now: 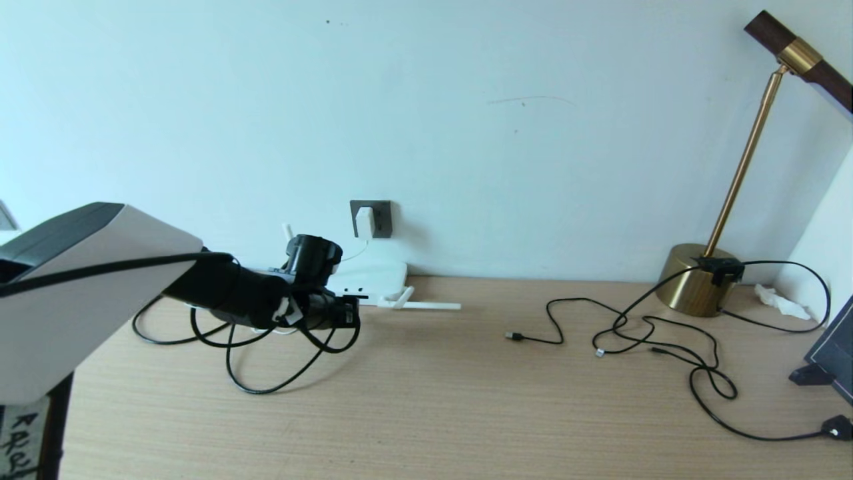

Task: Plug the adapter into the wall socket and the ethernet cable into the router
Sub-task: Plug cable into router interface

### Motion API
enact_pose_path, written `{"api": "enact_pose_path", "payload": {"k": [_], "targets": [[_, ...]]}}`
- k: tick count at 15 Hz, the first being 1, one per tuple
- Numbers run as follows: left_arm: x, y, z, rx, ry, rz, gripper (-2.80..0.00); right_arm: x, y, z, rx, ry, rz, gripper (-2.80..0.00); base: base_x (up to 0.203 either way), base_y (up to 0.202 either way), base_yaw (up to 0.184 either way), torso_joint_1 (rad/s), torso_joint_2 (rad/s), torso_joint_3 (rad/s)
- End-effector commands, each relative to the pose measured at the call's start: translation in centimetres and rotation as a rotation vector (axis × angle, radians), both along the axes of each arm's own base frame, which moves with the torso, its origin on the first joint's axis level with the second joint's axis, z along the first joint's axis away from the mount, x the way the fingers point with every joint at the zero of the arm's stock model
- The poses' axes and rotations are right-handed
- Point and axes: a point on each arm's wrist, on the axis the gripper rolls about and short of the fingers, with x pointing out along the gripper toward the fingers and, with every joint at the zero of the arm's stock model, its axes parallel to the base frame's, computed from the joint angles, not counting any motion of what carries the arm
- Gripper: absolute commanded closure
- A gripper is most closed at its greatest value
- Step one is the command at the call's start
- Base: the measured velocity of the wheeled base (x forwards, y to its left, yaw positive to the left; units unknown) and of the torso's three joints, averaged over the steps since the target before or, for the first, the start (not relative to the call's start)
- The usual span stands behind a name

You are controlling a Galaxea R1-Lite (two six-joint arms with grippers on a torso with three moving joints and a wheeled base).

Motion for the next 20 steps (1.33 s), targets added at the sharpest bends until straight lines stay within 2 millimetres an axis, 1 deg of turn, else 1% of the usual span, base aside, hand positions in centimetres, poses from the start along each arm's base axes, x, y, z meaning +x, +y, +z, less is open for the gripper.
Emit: {"api": "enact_pose_path", "payload": {"k": [1,15,20], "targets": [[0.2,-0.1,-0.4,0.002,0.006,0.002,0.00,0.0,0.0,0.0,0.000,0.003,0.000,0.00,0.000,0.000,0.000,0.000,0.00,0.000],[1.3,-0.4,-0.6,-0.001,-0.010,0.003,0.00,0.0,0.0,0.0,0.000,0.003,0.000,0.00,0.000,0.000,0.000,0.000,0.00,0.000],[1.4,-0.4,-0.7,0.000,-0.007,0.003,0.00,0.0,0.0,0.0,0.000,0.001,0.000,0.00,0.000,0.000,0.000,0.000,0.00,0.000]]}}
